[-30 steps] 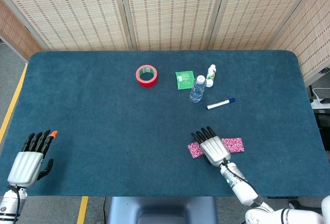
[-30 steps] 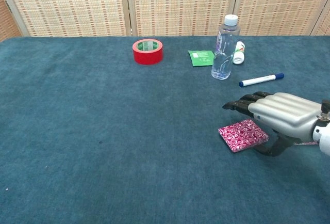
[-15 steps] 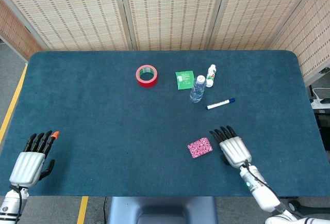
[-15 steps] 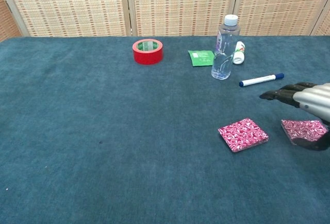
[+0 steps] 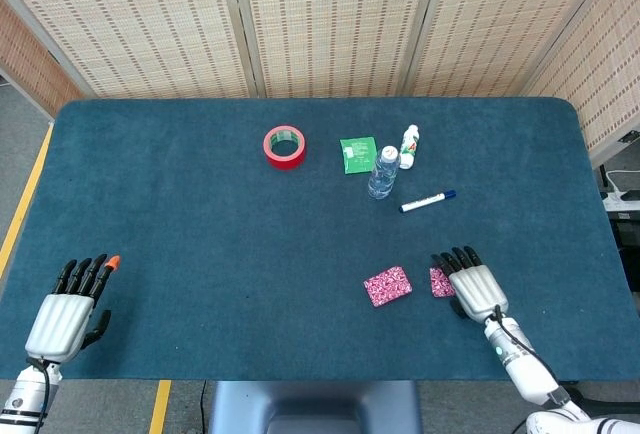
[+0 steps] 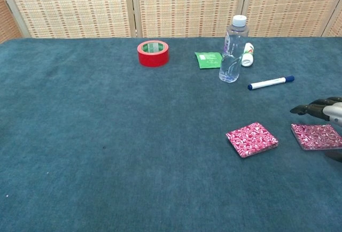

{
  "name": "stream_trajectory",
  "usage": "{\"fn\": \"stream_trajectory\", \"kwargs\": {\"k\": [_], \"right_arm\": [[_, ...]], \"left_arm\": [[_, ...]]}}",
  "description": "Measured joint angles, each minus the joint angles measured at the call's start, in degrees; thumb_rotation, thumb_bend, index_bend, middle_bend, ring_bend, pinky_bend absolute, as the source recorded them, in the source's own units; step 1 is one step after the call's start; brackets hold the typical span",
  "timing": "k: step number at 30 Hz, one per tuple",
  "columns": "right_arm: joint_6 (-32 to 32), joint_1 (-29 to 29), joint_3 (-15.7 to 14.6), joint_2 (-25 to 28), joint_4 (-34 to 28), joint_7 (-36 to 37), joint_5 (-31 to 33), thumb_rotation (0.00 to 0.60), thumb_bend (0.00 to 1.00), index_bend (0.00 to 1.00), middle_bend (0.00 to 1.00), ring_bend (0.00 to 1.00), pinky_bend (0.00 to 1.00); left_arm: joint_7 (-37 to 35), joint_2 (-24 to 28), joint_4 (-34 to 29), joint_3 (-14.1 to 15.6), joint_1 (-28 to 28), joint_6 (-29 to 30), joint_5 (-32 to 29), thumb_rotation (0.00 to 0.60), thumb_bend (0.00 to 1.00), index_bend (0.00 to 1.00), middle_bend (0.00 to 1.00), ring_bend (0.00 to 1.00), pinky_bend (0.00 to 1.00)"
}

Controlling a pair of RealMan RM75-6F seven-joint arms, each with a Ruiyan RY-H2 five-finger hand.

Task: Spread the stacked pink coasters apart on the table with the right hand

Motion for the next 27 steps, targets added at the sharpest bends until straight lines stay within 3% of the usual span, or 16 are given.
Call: {"fn": "stream_trajectory", "kwargs": {"k": [17,27], "right_arm": [[-0.6,0.2,1.5,-1.6,1.5,-0.1,1.4,0.6,0.29,0.22,0.2,0.04,0.0],[-0.7,0.1,1.5,-1.7,1.1,-0.5,1.6,0.6,0.29,0.24,0.22,0.07,0.0]], "left_arm": [[-0.3,0.1,0.0,0.0,-0.2,-0.2,-0.1,0.6,0.45,0.0,0.0,0.0,0.04],[-0.2,0.1,0.0,0.1,-0.2,-0.1,-0.2,0.6,0.45,0.0,0.0,0.0,0.04]]}}
